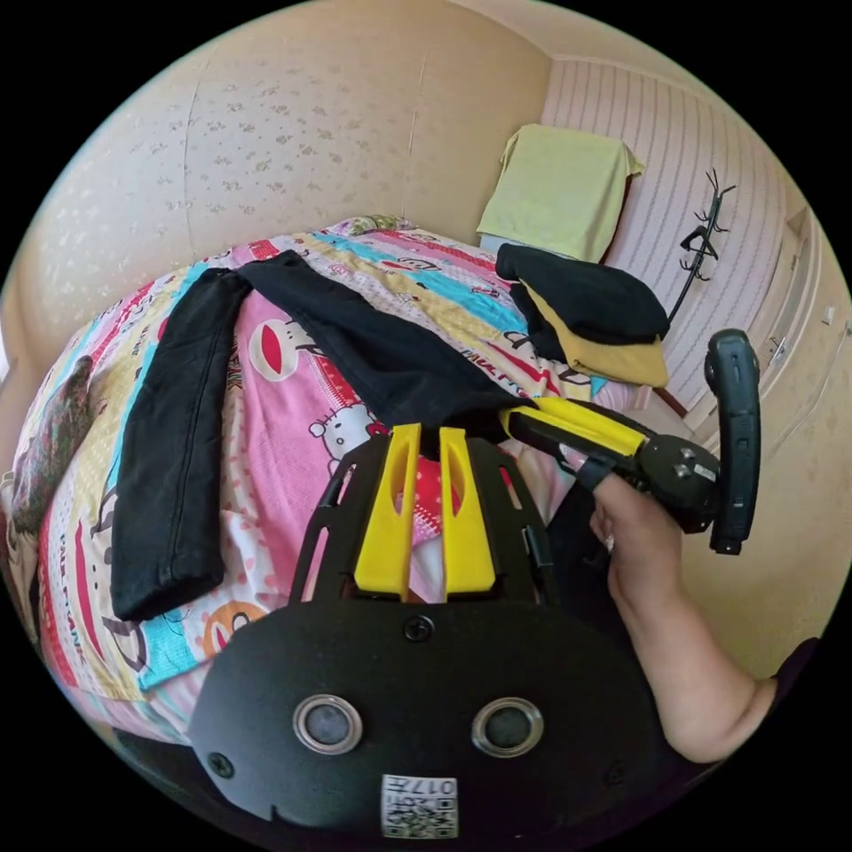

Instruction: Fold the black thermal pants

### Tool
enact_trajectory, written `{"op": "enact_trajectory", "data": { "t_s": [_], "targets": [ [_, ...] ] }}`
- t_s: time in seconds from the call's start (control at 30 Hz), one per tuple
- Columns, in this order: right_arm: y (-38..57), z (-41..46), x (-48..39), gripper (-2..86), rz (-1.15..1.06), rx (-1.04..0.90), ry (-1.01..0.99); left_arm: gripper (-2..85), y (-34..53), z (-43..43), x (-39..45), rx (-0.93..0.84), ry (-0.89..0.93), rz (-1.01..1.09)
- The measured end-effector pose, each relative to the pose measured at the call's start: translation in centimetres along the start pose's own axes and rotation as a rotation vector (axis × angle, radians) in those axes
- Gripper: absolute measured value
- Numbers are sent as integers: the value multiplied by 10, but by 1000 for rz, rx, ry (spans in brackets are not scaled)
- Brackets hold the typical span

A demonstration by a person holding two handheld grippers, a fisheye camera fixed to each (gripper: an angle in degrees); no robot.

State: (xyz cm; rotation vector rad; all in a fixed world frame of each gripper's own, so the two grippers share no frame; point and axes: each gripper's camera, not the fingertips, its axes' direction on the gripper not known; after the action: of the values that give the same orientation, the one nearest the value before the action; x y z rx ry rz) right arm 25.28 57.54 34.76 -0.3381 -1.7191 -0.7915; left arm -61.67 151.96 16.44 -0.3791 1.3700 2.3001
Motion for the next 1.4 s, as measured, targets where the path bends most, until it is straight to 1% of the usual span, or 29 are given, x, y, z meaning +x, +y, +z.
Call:
{"op": "enact_trajectory", "data": {
  "t_s": [0.07,0.17,0.27,0.37,0.43,0.53,0.6,0.73,0.8,0.83,0.87,0.93,0.97,1.07,1.13,1.17,1.2,1.23,1.27,1.3,1.33,1.37,1.4],
  "targets": [
    [7,0,11,78,48,40,-89,53,5,1,3,-5,-5,-1],
    [20,-3,26,42,114,113,-221,54,13,2,8,33,-53,-13],
    [30,-12,31,33,122,206,-284,59,11,4,8,48,-57,-42],
    [33,-19,19,30,34,252,-262,67,7,7,7,58,-77,-70],
    [34,-21,12,30,-16,281,-250,76,0,11,6,54,-133,-76],
    [37,-20,8,32,-24,303,-207,76,-9,24,3,10,-141,-62],
    [35,-15,7,37,-34,283,-198,70,-13,35,-1,-32,-136,-66],
    [26,5,6,61,-9,186,-171,44,-13,36,-13,-8,-61,-121],
    [22,15,6,58,4,132,-180,37,-16,33,-15,-15,-50,-128],
    [21,17,6,49,26,122,-143,32,-19,30,-16,-26,-55,-123],
    [22,12,4,43,7,160,-139,29,-21,28,-16,-30,-56,-121],
    [23,2,-2,37,-65,218,-151,17,-32,8,-17,-24,-67,-136],
    [18,-7,-5,34,-105,215,-133,16,-36,-1,-17,-7,-64,-130],
    [-1,-44,-12,27,-143,213,-117,10,-62,-55,-4,77,-87,-26],
    [-12,-69,-13,24,-124,232,-179,9,-75,-101,18,110,-223,57],
    [-14,-78,-12,22,-114,245,-245,9,-74,-111,23,126,-275,68],
    [-14,-79,-12,22,-111,243,-270,9,-69,-122,32,142,-349,92],
    [-12,-68,-13,20,-115,211,-267,10,-60,-120,34,123,-371,103],
    [-9,-44,-14,19,-121,120,-219,10,-55,-112,33,99,-362,103],
    [-7,-28,-13,19,-115,49,-200,12,-45,-85,27,-9,-312,99],
    [-2,-1,-7,18,-80,-79,-199,14,-35,-53,20,-172,-257,72],
    [4,11,1,17,-37,-127,-246,16,-28,-41,16,-228,-242,48],
    [7,12,5,17,-15,-124,-276,18,-14,-29,11,-249,-236,16]
  ]
}}
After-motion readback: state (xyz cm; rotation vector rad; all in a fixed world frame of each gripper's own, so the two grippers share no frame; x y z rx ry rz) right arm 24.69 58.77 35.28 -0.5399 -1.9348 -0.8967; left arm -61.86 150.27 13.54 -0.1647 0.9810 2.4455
